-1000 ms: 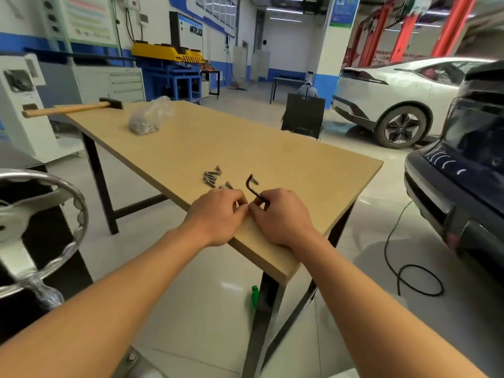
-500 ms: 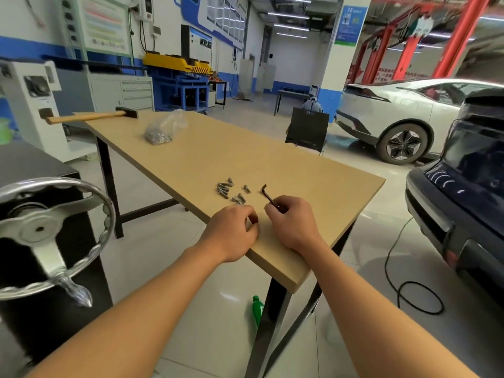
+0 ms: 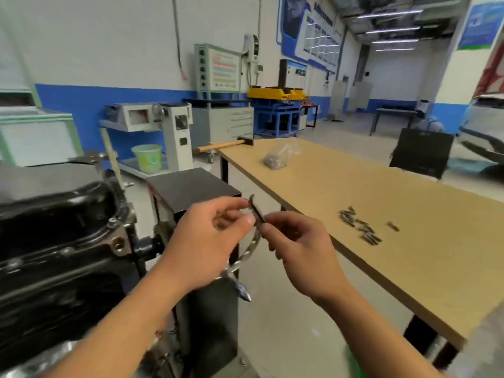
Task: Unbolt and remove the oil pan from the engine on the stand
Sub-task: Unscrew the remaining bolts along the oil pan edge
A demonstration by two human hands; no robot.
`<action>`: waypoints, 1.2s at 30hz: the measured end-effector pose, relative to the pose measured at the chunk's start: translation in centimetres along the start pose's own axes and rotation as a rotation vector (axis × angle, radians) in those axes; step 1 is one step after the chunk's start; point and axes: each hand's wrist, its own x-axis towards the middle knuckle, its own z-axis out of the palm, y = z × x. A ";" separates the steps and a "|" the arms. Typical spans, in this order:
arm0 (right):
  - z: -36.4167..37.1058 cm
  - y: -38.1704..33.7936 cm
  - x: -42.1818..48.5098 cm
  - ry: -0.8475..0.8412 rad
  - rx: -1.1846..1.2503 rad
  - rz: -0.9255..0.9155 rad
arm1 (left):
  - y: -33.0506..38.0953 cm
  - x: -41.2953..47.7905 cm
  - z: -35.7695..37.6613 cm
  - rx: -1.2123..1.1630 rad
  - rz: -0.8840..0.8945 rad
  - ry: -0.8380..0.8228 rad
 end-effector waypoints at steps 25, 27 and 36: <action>16.9 -3.5 7.0 -0.219 0.337 -0.440 | -0.1 2.8 -19.5 0.629 0.019 -0.255; 17.0 -3.8 6.8 -0.210 0.316 -0.473 | 0.0 2.7 -19.7 0.605 0.022 -0.268; 18.1 -6.0 9.5 -0.224 0.293 -0.502 | 0.1 2.3 -19.6 0.459 -0.041 -0.169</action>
